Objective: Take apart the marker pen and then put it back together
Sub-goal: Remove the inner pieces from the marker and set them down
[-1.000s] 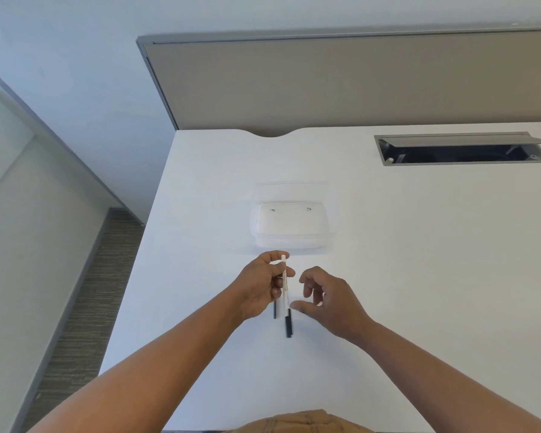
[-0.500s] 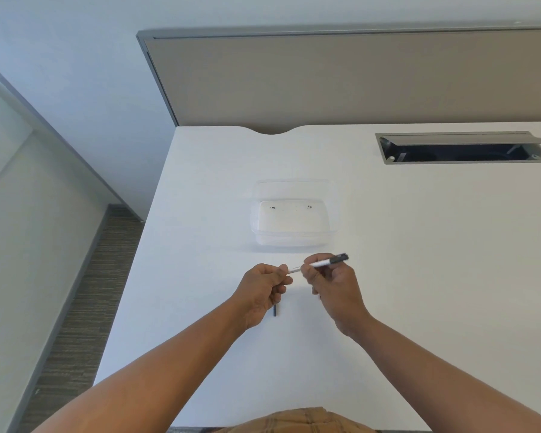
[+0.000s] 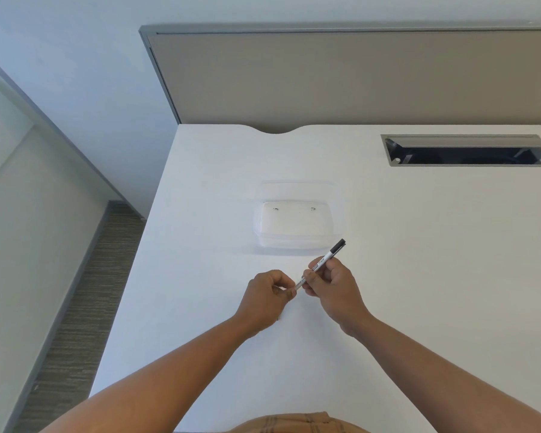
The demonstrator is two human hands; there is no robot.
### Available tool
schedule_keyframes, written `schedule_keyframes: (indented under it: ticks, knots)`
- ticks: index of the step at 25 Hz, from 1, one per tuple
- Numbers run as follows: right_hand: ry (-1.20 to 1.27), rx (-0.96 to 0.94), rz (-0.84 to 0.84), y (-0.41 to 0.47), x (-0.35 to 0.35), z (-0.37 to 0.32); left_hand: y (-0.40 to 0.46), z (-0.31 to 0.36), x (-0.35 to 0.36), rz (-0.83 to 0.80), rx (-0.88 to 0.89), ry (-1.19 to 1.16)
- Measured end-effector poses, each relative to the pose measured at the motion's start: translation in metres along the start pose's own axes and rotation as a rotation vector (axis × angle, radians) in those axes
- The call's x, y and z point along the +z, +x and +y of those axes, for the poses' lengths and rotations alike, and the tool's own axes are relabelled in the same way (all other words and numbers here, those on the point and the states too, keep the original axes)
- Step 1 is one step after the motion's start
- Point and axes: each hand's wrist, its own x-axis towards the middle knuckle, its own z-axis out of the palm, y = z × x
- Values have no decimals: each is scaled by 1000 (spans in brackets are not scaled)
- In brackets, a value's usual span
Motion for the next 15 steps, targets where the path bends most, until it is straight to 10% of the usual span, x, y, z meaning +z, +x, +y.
schedule_keyframes:
  ticks: [6, 15]
  knots:
    - [-374, -191, -10, 13, -6, 9, 13, -16, -21, 2, 167, 707]
    - [-706, -457, -101, 25, 0, 18, 28, -22, -33, -315, 21, 1070]
